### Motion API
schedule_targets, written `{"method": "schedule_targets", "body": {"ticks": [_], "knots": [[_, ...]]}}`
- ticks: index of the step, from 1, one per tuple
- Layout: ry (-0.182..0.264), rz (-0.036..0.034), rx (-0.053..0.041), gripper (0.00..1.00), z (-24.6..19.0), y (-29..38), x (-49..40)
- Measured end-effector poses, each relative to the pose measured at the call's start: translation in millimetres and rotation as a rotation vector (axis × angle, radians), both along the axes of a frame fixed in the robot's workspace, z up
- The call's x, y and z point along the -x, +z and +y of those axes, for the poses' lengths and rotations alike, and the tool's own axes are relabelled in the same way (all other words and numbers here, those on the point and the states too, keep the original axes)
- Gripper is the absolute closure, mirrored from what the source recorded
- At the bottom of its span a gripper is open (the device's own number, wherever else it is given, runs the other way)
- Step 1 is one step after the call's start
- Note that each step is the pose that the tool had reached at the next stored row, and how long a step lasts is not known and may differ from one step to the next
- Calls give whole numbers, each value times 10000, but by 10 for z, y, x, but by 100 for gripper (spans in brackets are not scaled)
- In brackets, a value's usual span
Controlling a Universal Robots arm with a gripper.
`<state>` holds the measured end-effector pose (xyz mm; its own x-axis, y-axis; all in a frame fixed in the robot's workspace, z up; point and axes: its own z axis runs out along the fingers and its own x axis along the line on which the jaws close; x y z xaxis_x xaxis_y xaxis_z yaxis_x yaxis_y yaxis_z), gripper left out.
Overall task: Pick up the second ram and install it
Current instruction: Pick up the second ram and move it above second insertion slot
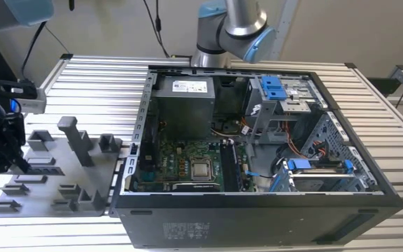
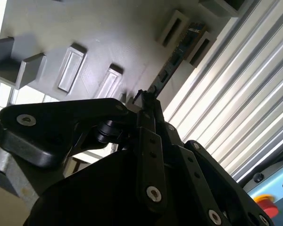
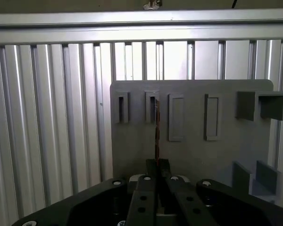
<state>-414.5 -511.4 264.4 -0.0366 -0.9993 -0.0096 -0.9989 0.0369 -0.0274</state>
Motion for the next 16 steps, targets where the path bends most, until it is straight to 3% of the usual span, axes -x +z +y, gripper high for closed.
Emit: {"method": "schedule_targets", "body": {"ticks": [16], "knots": [[-9, -1, 0, 86, 0, 150, 2]]}}
